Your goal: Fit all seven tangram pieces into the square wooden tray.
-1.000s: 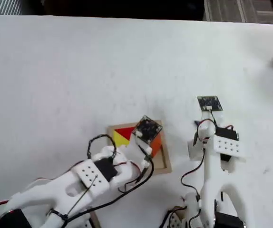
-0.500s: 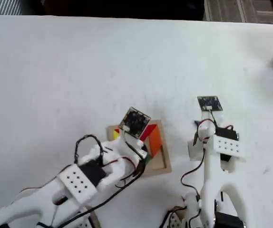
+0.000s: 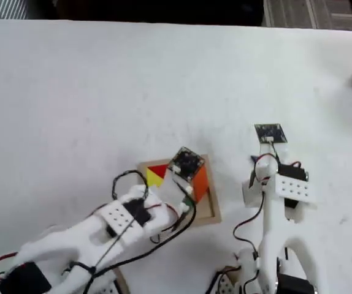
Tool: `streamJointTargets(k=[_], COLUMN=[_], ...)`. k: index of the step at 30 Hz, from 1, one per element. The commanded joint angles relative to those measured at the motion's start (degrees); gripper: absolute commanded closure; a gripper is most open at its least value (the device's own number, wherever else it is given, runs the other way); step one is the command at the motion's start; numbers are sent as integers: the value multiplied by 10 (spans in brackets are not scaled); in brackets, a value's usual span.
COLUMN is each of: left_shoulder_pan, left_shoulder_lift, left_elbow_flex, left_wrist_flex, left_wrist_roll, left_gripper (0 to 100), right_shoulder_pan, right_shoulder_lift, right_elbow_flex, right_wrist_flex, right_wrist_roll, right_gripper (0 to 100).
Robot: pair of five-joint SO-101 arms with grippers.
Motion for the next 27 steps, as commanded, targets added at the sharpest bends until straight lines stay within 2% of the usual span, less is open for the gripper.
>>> streamJointTargets(k=[1, 5, 11, 27], left_shoulder_pan=[22, 36, 3, 4], left_shoulder_lift=[-51, -123, -200, -206], left_elbow_flex=[-21, 4, 19, 84], left_wrist_flex=[53, 66, 66, 67], left_wrist_roll=[-6, -4, -2, -5], left_gripper=[977, 977, 977, 977], right_shoulder_pan=[3, 2, 2, 1], right_shoulder_lift=[0, 0, 0, 0], right_elbow_flex=[-20, -20, -18, -12], right_wrist_flex=[-7, -7, -15, -18], right_wrist_roll=[4, 4, 4, 4], right_gripper=[981, 981, 981, 981])
